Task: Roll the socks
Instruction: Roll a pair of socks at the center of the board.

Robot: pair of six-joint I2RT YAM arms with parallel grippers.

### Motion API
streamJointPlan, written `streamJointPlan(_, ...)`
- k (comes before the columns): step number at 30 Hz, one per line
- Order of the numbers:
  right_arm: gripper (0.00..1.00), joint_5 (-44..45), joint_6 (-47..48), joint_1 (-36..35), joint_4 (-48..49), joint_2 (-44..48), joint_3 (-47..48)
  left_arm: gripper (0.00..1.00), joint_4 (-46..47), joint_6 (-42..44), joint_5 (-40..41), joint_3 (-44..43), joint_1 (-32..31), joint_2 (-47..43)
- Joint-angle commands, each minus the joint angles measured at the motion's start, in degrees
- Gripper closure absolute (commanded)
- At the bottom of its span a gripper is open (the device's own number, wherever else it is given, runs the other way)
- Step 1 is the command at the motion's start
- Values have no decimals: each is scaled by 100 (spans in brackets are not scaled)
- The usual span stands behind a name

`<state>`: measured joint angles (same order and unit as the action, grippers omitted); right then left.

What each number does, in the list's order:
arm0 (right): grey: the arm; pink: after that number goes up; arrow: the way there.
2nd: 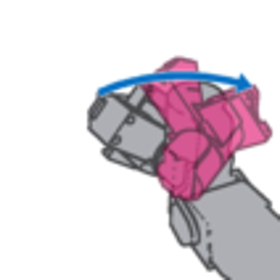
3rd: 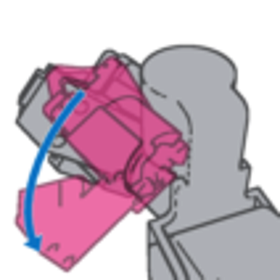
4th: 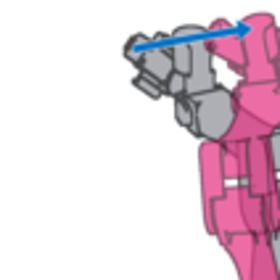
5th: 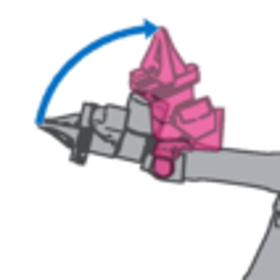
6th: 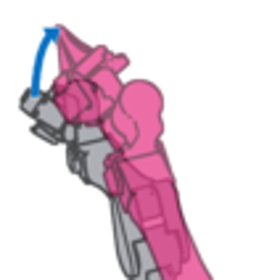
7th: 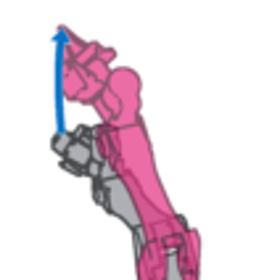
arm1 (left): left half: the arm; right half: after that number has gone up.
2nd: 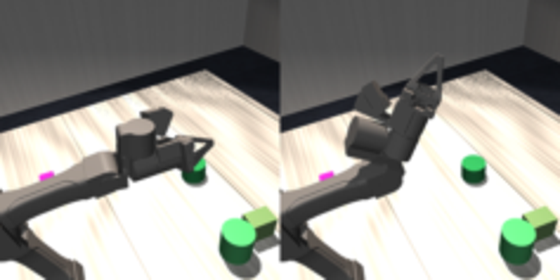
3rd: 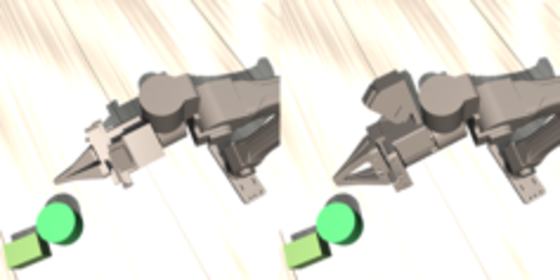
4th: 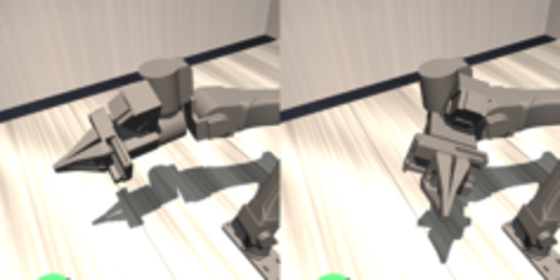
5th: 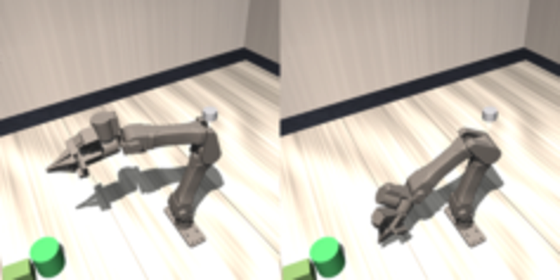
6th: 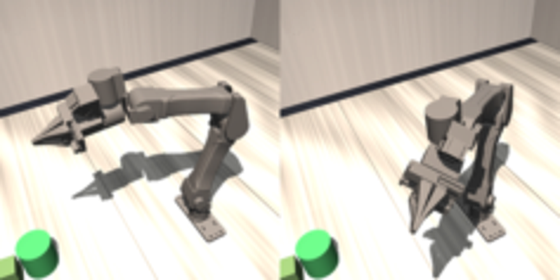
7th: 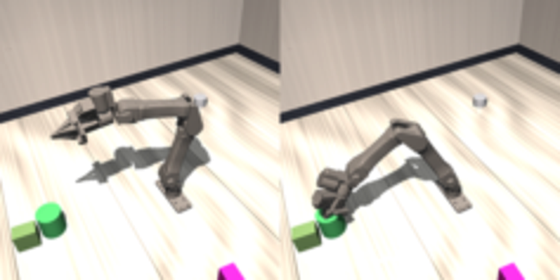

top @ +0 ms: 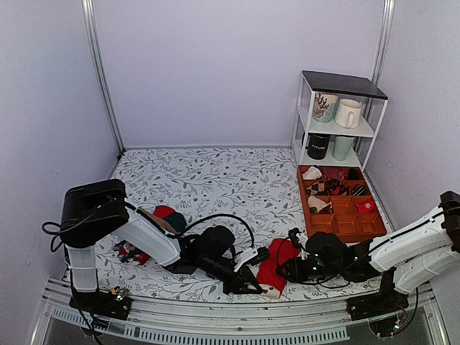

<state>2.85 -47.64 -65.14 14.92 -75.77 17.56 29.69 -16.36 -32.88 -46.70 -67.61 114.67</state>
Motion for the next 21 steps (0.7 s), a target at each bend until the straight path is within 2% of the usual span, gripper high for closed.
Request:
streamJointPlan(1,88,-804,339,325,752,-942,483,100,-1646,62,1221,359,47,238)
streamJointPlan(4,95,-1042,493,582,1027,-1495,739,100,-1885,33,1773,427,52,-60)
streamJointPlan(8,97,-1220,875,913,1116,-1991,1190,100,-2342,-74,2626,465,59,-622)
streamJointPlan(11,97,-1414,1119,1131,1107,-2322,1590,100,-2643,19,3108,336,147,-724)
streamJointPlan(21,95,-2242,1819,1789,954,-3391,2643,100,-3163,519,3411,-197,228,-427)
